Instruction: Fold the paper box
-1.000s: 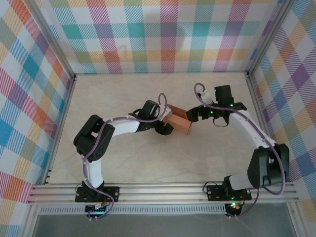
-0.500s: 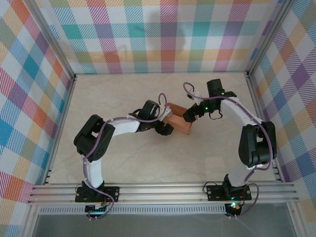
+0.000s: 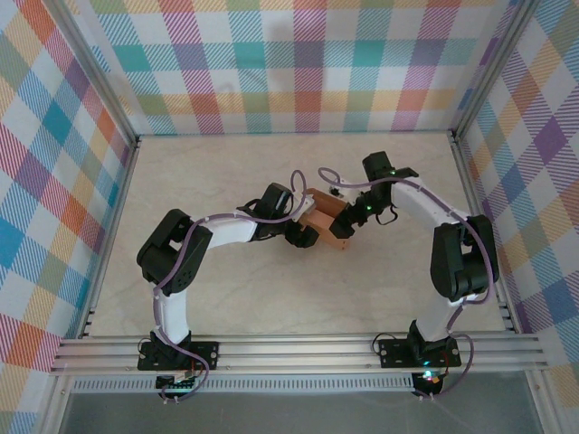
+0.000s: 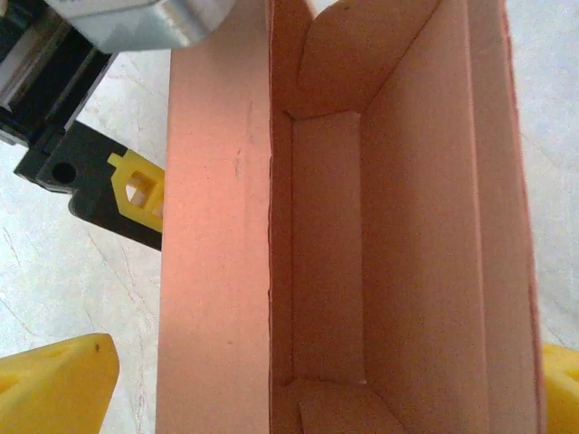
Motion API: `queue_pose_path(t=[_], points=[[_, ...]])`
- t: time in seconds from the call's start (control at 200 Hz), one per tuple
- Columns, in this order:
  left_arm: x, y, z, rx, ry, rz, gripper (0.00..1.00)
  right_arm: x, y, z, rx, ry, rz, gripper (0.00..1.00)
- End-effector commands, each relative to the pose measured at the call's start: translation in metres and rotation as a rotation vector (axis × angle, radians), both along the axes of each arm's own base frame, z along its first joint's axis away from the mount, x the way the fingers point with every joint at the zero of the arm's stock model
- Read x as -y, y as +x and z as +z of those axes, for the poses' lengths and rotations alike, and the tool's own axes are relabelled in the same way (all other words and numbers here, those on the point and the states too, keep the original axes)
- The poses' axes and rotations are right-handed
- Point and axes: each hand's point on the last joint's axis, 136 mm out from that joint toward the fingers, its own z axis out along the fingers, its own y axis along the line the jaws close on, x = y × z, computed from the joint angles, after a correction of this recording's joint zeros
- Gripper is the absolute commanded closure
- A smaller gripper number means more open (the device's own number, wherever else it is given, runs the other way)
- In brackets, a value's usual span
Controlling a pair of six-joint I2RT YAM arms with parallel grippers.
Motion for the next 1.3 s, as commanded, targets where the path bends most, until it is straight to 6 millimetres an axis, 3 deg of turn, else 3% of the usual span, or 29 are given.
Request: queue_pose_path(t=[0.0, 0.305, 0.525, 0.64, 0.815, 0.93, 1.145, 1.215, 1.295], points=[[0.002, 0.004, 0.003, -0.019, -0.018, 0.010, 0.18, 0.001, -0.005, -0.009, 0.026, -0.073, 0.031, 0.05], [0.003, 0.012, 0.001, -0.056, -0.037, 0.066, 0.20, -0.013, -0.018, 0.005, 0.115, -0.073, 0.021, 0.15], [0.004, 0.013, 0.002, -0.077, -0.053, 0.080, 0.20, -0.006, -0.020, -0.005, 0.147, -0.145, 0.013, 0.34], [0.004, 0.013, 0.004, -0.084, -0.064, 0.085, 0.20, -0.002, -0.013, -0.009, 0.159, -0.186, 0.007, 0.34], [0.007, 0.016, 0.006, -0.097, -0.089, 0.092, 0.21, -0.003, -0.005, -0.013, 0.175, -0.237, 0.019, 0.22], [0.010, 0.019, 0.008, -0.104, -0.109, 0.096, 0.21, -0.005, -0.003, -0.019, 0.187, -0.266, 0.030, 0.21], [0.015, 0.027, 0.009, -0.106, -0.124, 0.106, 0.22, -0.007, -0.003, -0.028, 0.173, -0.271, 0.046, 0.35], [0.016, 0.028, 0.009, -0.109, -0.125, 0.106, 0.22, -0.007, -0.001, -0.029, 0.180, -0.283, 0.046, 0.47], [0.017, 0.029, 0.007, -0.112, -0.122, 0.105, 0.22, -0.006, 0.001, -0.029, 0.190, -0.286, 0.043, 0.49]])
